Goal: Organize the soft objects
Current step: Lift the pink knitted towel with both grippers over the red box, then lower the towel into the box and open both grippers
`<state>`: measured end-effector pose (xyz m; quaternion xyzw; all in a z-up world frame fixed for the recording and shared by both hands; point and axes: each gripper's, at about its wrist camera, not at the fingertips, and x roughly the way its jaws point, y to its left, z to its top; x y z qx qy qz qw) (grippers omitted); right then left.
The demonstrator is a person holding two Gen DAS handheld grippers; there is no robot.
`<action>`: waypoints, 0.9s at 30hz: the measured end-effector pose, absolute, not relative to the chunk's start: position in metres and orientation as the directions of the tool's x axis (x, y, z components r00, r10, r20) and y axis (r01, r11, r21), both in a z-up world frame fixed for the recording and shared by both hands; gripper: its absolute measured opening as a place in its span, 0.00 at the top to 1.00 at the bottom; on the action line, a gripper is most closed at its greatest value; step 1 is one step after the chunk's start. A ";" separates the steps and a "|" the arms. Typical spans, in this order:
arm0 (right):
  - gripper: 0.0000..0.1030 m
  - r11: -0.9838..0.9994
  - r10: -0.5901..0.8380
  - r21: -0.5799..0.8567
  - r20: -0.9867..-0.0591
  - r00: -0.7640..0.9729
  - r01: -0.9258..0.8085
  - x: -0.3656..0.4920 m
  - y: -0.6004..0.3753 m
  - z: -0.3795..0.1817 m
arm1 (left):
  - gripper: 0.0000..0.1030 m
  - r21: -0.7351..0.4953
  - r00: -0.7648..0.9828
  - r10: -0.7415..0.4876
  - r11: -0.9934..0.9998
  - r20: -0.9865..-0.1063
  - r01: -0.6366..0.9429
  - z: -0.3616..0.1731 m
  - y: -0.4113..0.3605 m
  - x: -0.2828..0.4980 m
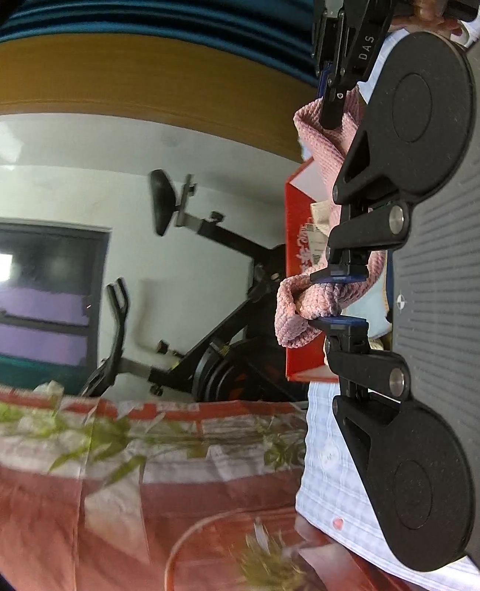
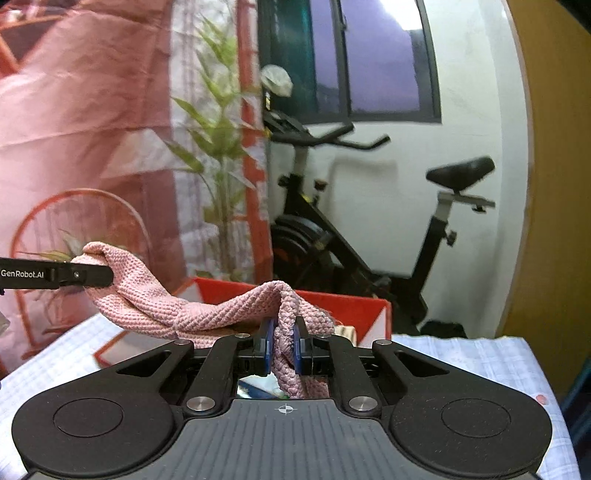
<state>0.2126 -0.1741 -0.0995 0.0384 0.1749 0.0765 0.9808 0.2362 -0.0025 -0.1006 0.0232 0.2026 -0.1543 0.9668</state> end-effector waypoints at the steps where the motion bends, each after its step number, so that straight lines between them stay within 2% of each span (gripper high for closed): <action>1: 0.90 0.986 0.160 0.102 -0.356 0.921 -0.132 0.220 -0.175 -0.101 | 0.83 -0.012 0.866 -0.285 0.951 -0.412 0.308 -0.104 -0.007 0.241; 13: 0.90 0.994 0.101 0.023 -0.566 0.818 -0.106 0.271 -0.153 -0.158 | 0.83 -0.051 0.749 -0.262 0.955 -0.608 0.293 -0.169 -0.021 0.285; 23: 0.87 0.995 0.087 0.013 -0.588 0.804 -0.098 0.275 -0.145 -0.172 | 0.81 -0.041 0.732 -0.270 0.948 -0.626 0.315 -0.175 -0.016 0.286; 25: 0.80 0.996 0.077 0.005 -0.579 0.812 -0.090 0.272 -0.146 -0.171 | 0.68 -0.048 0.740 -0.276 0.948 -0.614 0.314 -0.170 -0.014 0.283; 26: 0.76 0.996 0.069 0.000 -0.573 0.816 -0.084 0.271 -0.147 -0.169 | 0.48 -0.054 0.749 -0.272 0.952 -0.603 0.302 -0.166 -0.012 0.280; 27: 0.72 0.997 0.061 -0.004 -0.562 0.825 -0.076 0.269 -0.148 -0.168 | 0.31 -0.065 0.763 -0.269 0.956 -0.587 0.287 -0.163 -0.009 0.276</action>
